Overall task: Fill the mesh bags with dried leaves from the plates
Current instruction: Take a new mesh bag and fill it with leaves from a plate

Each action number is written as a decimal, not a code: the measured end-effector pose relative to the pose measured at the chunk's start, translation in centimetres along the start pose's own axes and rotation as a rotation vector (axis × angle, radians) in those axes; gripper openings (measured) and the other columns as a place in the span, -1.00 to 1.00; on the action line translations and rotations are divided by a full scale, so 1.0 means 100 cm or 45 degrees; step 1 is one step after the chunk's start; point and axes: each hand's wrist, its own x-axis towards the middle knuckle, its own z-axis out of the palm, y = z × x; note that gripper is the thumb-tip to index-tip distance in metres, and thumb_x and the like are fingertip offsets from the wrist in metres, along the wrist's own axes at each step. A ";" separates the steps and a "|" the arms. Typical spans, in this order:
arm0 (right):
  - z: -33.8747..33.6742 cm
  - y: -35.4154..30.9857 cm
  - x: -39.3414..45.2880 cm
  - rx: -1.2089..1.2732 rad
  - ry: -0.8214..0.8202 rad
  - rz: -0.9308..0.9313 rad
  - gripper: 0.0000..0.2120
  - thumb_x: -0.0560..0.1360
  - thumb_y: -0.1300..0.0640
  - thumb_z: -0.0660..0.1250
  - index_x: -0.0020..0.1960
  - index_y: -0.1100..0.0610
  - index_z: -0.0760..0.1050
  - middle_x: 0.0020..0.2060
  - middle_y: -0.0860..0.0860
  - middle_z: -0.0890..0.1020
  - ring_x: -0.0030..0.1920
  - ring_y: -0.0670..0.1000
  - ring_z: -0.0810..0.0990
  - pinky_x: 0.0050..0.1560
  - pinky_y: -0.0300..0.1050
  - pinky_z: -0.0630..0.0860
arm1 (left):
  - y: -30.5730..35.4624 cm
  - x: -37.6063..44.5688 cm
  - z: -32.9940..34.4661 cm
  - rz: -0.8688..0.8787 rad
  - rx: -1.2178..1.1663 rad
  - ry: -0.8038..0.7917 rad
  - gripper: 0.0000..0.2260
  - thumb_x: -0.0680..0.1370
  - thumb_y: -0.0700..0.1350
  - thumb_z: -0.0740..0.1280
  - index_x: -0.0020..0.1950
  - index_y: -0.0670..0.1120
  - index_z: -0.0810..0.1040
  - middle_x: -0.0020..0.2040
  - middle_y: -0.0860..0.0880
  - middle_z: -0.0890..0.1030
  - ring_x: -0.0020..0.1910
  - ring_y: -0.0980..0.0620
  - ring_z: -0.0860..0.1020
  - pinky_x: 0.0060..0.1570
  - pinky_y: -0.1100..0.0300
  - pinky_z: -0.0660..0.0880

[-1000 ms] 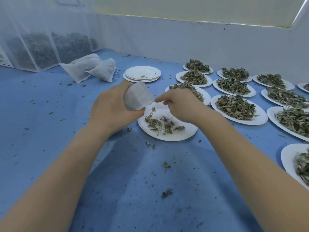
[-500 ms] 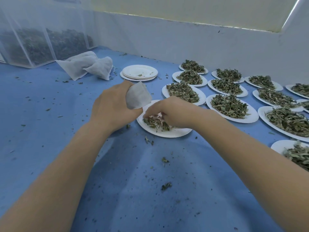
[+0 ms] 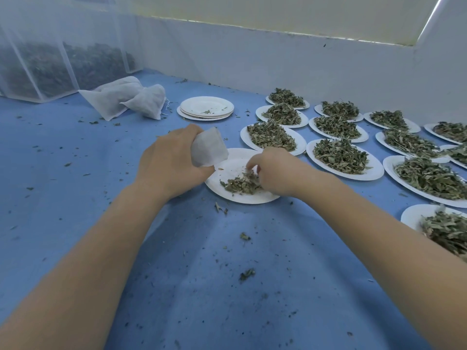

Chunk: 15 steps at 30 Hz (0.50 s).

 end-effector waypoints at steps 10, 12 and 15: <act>0.007 -0.011 -0.005 0.238 0.019 0.092 -0.47 0.41 -0.34 0.24 0.25 -0.06 0.43 0.04 -0.01 0.32 0.05 0.01 0.39 -0.06 -0.12 0.29 | 0.000 0.001 0.000 0.001 0.018 -0.005 -0.61 0.35 0.03 0.40 0.14 0.03 0.43 0.03 0.00 0.54 -0.01 -0.09 0.47 -0.14 0.12 0.33; 0.014 -0.017 -0.003 0.176 0.117 0.057 -0.59 0.45 -0.23 0.27 0.18 -0.02 0.46 -0.01 -0.01 0.31 -0.03 0.00 0.40 -0.09 -0.15 0.29 | 0.000 0.001 0.001 0.007 0.025 -0.010 -0.61 0.36 0.03 0.41 0.15 0.03 0.43 0.03 0.00 0.54 0.00 -0.09 0.47 -0.14 0.12 0.34; 0.016 -0.020 -0.003 0.199 0.239 -0.025 -0.77 0.49 -0.04 0.29 0.07 0.05 0.54 -0.08 -0.01 0.42 -0.01 -0.01 0.47 -0.10 -0.21 0.33 | 0.000 0.000 0.001 0.017 0.037 -0.013 -0.60 0.36 0.02 0.41 0.16 0.02 0.43 0.04 0.00 0.54 0.01 -0.09 0.47 -0.14 0.13 0.33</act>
